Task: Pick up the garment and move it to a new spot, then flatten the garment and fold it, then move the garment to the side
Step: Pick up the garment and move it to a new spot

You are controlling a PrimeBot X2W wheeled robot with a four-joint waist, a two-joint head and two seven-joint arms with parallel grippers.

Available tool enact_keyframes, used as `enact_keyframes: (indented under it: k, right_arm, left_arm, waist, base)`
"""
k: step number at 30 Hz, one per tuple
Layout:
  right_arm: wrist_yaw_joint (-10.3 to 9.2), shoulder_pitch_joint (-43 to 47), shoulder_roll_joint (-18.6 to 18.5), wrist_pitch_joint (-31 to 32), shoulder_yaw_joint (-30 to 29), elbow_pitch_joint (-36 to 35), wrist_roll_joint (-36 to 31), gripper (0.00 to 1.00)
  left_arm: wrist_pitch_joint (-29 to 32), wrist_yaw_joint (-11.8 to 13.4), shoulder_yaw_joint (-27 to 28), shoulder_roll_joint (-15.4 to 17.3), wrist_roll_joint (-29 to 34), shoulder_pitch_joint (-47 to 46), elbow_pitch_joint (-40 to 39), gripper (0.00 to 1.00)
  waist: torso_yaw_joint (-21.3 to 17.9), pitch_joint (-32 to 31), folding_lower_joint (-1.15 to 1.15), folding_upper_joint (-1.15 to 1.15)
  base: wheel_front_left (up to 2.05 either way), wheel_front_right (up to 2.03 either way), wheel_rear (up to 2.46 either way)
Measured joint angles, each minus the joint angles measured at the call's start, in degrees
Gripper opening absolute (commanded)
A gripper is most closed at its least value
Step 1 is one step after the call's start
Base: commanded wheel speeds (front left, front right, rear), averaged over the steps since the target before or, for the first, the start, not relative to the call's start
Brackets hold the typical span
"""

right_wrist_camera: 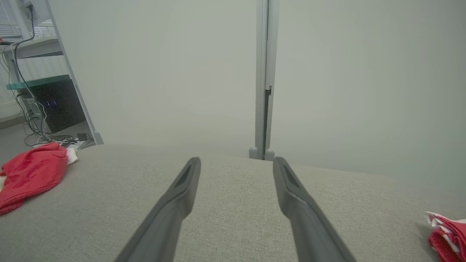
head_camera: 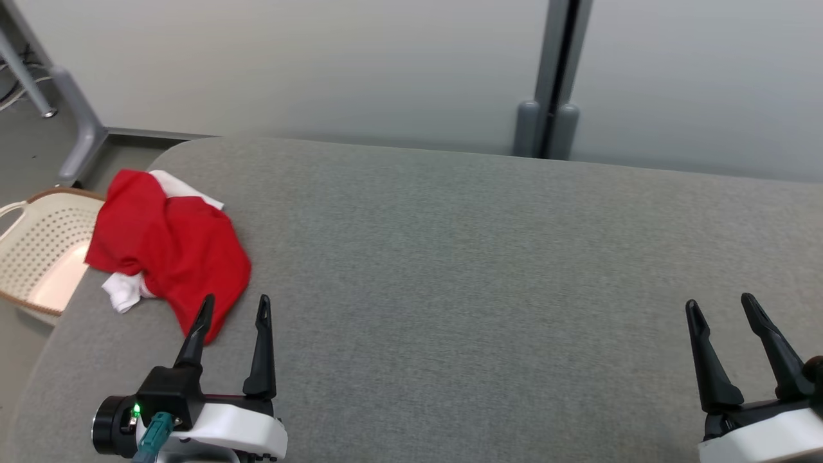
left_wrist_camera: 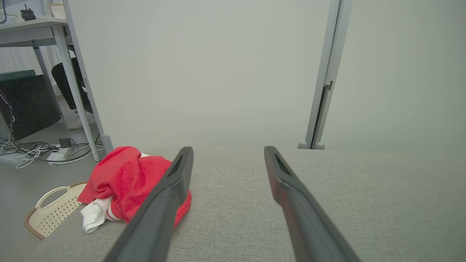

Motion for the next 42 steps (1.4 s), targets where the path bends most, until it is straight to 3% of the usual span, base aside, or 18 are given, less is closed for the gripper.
enact_keyframes:
  k: [11, 18, 32, 38, 42]
  right_arm:
    - [0.0, -0.3, -0.4, 1.3, 2.0, -1.9, -0.5, 1.0]
    - [0.0, -1.2, -0.7, 1.5, 2.5, -1.9, -0.6, 1.0]
    - [0.0, -2.2, -2.2, 3.0, 2.7, -3.6, -0.5, 1.0]
    - [0.0, -5.5, -5.8, 5.7, 2.4, -7.9, -0.4, 1.0]
    - [0.0, -7.9, -8.8, 7.5, 1.7, -11.0, 0.1, 1.0]
  left_arm:
    - [-1.2, -1.0, -0.7, -0.7, 0.1, -3.1, 4.2, 1.0]
    - [-1.7, -1.2, -0.2, -0.6, 0.0, -3.1, 5.0, 1.0]
    - [-2.0, -1.2, 0.2, -2.7, 0.0, -5.1, 4.8, 1.0]
    - [-2.0, -1.8, 1.2, -5.2, -0.8, -11.4, 5.8, 1.0]
    - [-2.2, -3.0, 2.4, -6.3, -2.4, -18.1, 11.5, 1.0]
  waist:
    - [11.9, 0.4, 0.0, 0.0]
    - [17.3, 0.6, 0.0, 0.0]
    - [17.8, 3.6, 0.0, 0.0]
    - [16.2, 9.3, 0.0, 0.0]
    - [14.7, 15.0, 0.0, 0.0]
  base:
    - [0.0, 0.0, 0.0]
    - [0.0, 0.0, 0.0]
    - [0.0, 0.0, 0.0]
    - [0.0, 0.0, 0.0]
    - [0.0, 0.0, 0.0]
